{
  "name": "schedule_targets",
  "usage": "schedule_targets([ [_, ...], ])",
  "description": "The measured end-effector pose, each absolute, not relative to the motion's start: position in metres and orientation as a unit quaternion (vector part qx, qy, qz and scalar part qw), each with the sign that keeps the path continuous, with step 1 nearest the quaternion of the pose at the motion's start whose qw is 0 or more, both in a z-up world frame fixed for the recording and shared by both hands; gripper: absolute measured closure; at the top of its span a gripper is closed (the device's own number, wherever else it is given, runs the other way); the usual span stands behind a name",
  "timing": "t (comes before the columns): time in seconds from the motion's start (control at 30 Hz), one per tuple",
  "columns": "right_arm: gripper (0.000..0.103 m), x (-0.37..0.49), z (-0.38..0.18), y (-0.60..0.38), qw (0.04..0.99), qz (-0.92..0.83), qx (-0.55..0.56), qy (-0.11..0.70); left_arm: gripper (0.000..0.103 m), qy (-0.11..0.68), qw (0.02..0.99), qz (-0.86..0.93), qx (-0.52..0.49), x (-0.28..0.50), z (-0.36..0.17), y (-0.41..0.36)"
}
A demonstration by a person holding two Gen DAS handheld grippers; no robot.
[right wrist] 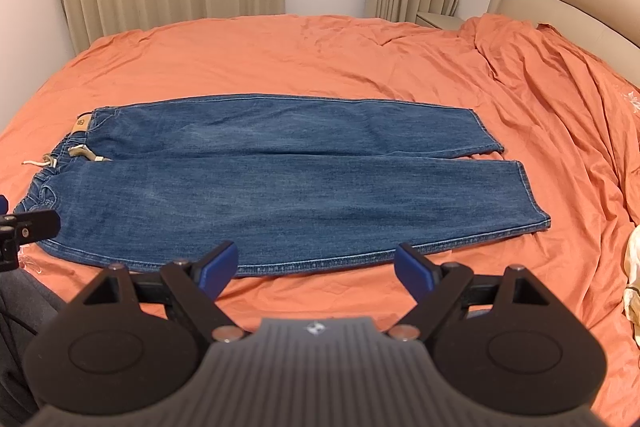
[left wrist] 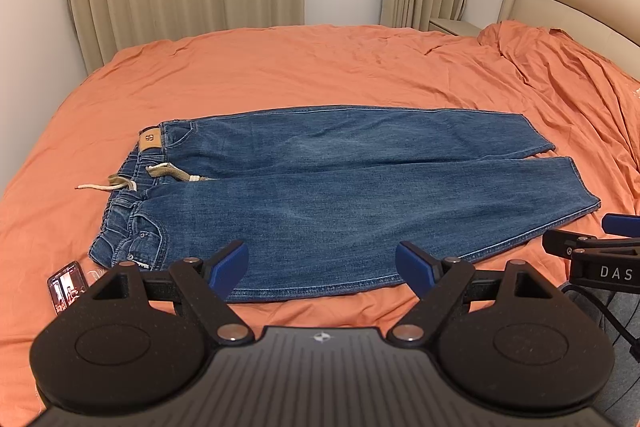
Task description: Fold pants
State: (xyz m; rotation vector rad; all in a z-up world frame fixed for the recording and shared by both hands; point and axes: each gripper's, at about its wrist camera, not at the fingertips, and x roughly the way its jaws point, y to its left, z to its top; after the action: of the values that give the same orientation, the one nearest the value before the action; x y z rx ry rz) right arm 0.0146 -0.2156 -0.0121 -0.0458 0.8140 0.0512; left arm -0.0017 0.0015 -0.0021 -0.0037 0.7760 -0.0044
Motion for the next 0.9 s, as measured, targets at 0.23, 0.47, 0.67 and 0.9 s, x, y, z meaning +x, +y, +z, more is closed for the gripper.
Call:
schedule_targets([
  [0.23,0.021,0.0153,-0.0115,-0.2147,0.918,0.023,-0.023,0.396,0.006,0.379,0.926,-0.002,-0.002,-0.0018,-0.0018,0.0009],
  [0.47,0.021,0.0157,-0.0113,-0.215,0.918,0.024,-0.023,0.396,0.005,0.379,0.925,-0.003,-0.002,-0.0015,-0.0019,0.0009],
  [0.67,0.021,0.0157,-0.0116,-0.2148,0.917,0.023,-0.023,0.397,0.006,0.378,0.926,-0.007,-0.005,-0.001,-0.0025,0.0005],
  [0.9,0.021,0.016,-0.0102,-0.218,0.925,0.041,-0.016,0.378,0.01,0.374,0.927,-0.015,0.011,0.0042,-0.0027,0.0079],
])
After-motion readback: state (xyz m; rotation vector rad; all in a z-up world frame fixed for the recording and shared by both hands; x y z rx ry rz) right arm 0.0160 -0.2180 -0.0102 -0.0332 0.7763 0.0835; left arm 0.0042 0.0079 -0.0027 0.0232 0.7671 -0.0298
